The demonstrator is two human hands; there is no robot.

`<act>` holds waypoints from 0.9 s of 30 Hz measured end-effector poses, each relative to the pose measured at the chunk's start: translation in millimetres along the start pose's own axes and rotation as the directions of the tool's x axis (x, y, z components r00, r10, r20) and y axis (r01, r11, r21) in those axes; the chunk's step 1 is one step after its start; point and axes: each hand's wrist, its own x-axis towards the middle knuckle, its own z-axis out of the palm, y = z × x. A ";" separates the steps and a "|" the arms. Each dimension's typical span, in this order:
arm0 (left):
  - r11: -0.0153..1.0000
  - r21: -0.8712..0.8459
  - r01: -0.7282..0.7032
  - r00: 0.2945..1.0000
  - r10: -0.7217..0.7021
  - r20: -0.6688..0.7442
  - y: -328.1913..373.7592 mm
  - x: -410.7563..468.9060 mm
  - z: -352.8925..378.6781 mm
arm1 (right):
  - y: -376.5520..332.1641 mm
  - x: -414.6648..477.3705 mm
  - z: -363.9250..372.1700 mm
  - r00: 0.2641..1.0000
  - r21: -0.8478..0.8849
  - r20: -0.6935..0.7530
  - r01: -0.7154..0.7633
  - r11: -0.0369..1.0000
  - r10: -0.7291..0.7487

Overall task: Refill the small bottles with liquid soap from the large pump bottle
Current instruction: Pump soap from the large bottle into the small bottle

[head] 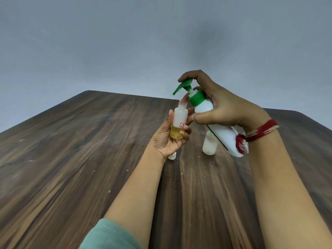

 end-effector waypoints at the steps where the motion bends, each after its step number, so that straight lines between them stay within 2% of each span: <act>1: 1.000 0.000 -0.001 1.000 0.001 -0.001 0.0 -0.2 0.3 | -0.1 -0.1 -0.2 1.000 0.003 0.000 0.002 1.000 -0.002; 17: 0.999 -0.033 -0.009 1.000 0.009 -0.012 -0.2 1.5 -4.2 | 4.8 -1.2 -7.3 0.996 0.075 -0.042 0.076 0.994 -0.073; 21: 0.997 -0.076 -0.012 1.000 0.012 -0.006 -0.2 1.4 -5.2 | 7.7 -0.9 -7.2 0.998 0.099 -0.025 0.059 0.993 -0.057; 27: 0.998 -0.050 -0.023 1.000 0.023 -0.001 0.8 2.6 -6.9 | 10.9 -3.8 -10.8 0.999 0.069 -0.040 0.026 0.997 -0.023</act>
